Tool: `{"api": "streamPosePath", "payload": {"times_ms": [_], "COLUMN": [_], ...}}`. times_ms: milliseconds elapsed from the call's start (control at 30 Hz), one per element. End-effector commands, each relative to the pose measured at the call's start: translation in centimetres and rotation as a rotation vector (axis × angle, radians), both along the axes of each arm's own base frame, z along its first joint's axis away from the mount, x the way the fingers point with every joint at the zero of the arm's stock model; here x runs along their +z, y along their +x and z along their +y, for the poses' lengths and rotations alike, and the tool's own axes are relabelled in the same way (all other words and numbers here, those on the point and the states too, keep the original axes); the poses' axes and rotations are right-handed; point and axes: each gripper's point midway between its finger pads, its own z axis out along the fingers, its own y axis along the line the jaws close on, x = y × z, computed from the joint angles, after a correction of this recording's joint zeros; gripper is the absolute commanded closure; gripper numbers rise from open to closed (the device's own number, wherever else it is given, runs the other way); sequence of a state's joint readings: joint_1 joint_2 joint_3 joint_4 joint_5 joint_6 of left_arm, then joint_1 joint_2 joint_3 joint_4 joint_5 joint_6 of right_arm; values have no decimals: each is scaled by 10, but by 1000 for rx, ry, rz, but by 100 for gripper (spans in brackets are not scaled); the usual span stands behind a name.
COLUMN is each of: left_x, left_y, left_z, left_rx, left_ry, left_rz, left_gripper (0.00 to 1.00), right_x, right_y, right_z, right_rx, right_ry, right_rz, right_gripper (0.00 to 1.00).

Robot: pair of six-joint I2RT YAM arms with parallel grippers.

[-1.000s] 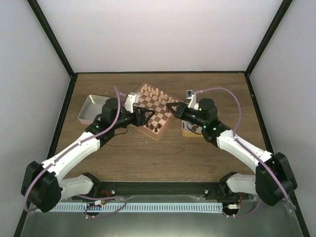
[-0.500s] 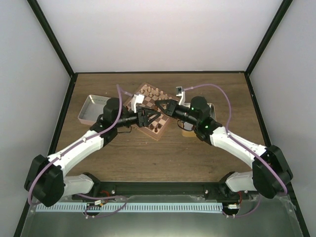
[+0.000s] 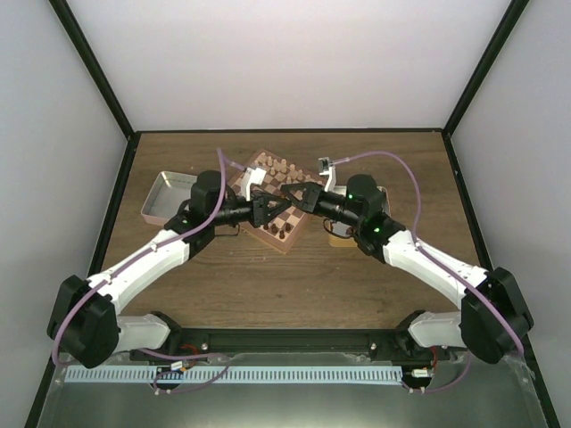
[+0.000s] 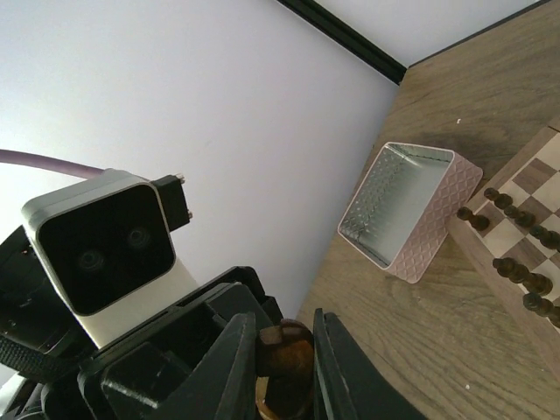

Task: Set up the chess pieces on the board
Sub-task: Place the chess piece on the chessboard.

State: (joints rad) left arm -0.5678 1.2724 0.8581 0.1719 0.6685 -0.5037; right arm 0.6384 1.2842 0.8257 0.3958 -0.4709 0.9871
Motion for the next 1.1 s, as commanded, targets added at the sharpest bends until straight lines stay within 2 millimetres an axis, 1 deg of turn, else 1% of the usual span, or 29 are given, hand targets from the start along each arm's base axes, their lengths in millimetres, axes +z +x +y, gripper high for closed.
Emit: {"api": "streamPosePath", "payload": {"times_ms": [0,67,100,133,200,267,333,400,467,567,667,733,867,967,1067], "left_x": [8,11,11,13,13,12,9,7,9,17,28,32,31,30,30], "left_y": [3,-3,-7,-10,-14,-18,-23,-30,-41,-57,-72,-73,-73,-73,-73], "left_z": [5,5,5,5,7,10,13,15,16,17,16,17,16,16,16], "left_rx": [17,-17,-42,-62,-84,-113,-143,-186,-248,-321,-382,-386,-392,-393,-393], "left_ry": [48,63,75,89,137,191,242,276,288,273,226,219,216,217,216], "left_rz": [-80,-120,-138,-161,-191,-225,-253,-285,-334,-411,-463,-479,-481,-477,-479], "left_gripper": [87,91,92,93,94,94,94,94,93,92,91,91,91,91,90], "right_x": [15,17,19,22,32,46,56,61,60,62,69,73,75,71,63], "right_y": [-15,-16,-18,-19,-19,-22,-24,-26,-29,-41,-58,-67,-77,-81,-80], "right_z": [0,-1,-1,-2,-5,-8,-10,-10,-11,-11,-12,-12,-12,-10,-6], "right_rx": [42,46,54,55,47,54,69,102,140,214,290,331,376,411,434], "right_ry": [-5,-23,-35,-55,-98,-139,-174,-204,-241,-300,-311,-309,-295,-283,-280], "right_rz": [-56,-69,-84,-102,-147,-201,-235,-260,-276,-374,-455,-483,-504,-495,-465], "right_gripper": [83,77,71,63,49,41,37,36,36,37,37,37,38,40,41]}}
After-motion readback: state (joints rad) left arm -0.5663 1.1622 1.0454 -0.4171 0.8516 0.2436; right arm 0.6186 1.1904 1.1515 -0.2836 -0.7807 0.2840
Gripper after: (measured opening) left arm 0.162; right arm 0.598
